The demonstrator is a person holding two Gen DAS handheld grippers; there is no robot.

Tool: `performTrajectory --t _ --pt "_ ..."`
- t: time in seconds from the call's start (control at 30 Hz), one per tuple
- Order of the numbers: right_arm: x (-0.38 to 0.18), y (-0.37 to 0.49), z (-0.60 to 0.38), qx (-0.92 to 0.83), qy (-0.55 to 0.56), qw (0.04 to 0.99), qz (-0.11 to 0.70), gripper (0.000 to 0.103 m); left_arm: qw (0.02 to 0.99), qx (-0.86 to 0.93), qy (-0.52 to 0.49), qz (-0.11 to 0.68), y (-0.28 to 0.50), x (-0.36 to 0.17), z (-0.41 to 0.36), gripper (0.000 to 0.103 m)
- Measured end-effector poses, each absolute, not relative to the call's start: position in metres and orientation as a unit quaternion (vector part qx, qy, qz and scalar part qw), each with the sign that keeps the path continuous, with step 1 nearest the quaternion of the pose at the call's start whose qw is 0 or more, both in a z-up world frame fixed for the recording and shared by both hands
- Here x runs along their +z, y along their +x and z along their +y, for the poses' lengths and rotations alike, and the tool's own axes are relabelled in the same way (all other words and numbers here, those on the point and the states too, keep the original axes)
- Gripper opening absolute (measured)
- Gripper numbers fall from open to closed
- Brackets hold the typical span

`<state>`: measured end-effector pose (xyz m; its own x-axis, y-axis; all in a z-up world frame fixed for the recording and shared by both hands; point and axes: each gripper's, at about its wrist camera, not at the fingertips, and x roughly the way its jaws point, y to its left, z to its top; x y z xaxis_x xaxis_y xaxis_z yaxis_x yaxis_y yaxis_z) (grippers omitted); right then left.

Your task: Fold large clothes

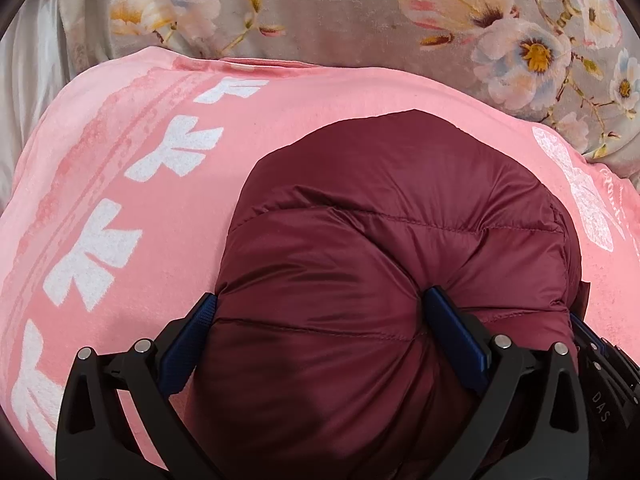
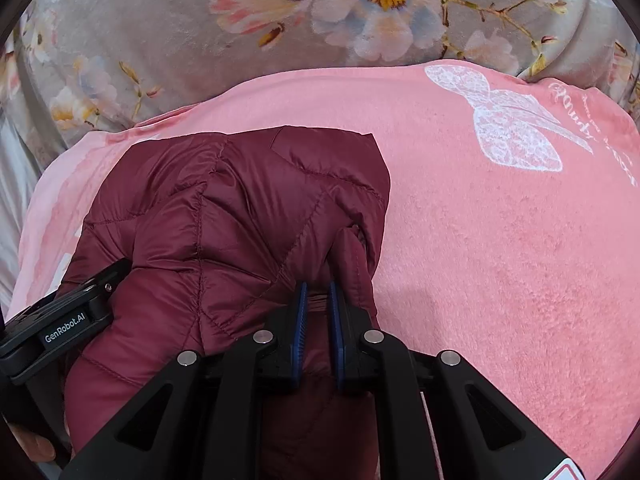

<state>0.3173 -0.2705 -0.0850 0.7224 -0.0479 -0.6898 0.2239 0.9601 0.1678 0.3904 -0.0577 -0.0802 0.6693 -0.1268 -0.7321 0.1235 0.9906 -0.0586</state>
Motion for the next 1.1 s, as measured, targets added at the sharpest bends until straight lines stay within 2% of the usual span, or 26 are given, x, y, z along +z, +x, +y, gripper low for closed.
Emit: performTrajectory --t 0.47,0.5,0.53,0.6,0.73,1.1 --pt "-0.08 0.307 -0.28 -0.072 0.139 0.919 0.363 0.011 0.911 -0.079 -0.01 0.405 0.39 -0.078 -0.054 0.098" --pt "-0.074 0.295 -0.279 -0.083 0.136 0.917 0.365 0.022 0.908 -0.079 -0.003 0.413 0.384 -0.075 -0.051 0.098" --pt "-0.067 0.281 -0.279 -0.095 0.136 0.919 0.358 0.043 0.906 -0.075 0.004 0.416 0.377 -0.071 -0.049 0.098" --pt "-0.058 0.247 -0.279 -0.101 0.142 0.924 0.34 0.065 0.914 -0.066 0.02 0.401 0.351 -0.059 -0.041 0.098" --pt "-0.057 0.2 -0.277 -0.091 0.14 0.919 0.356 0.065 0.915 -0.065 0.034 0.397 0.297 -0.051 -0.031 0.098" --pt "-0.078 0.121 -0.232 -0.073 0.087 0.923 0.368 0.066 0.908 -0.038 0.017 0.416 0.215 -0.067 -0.017 0.098"
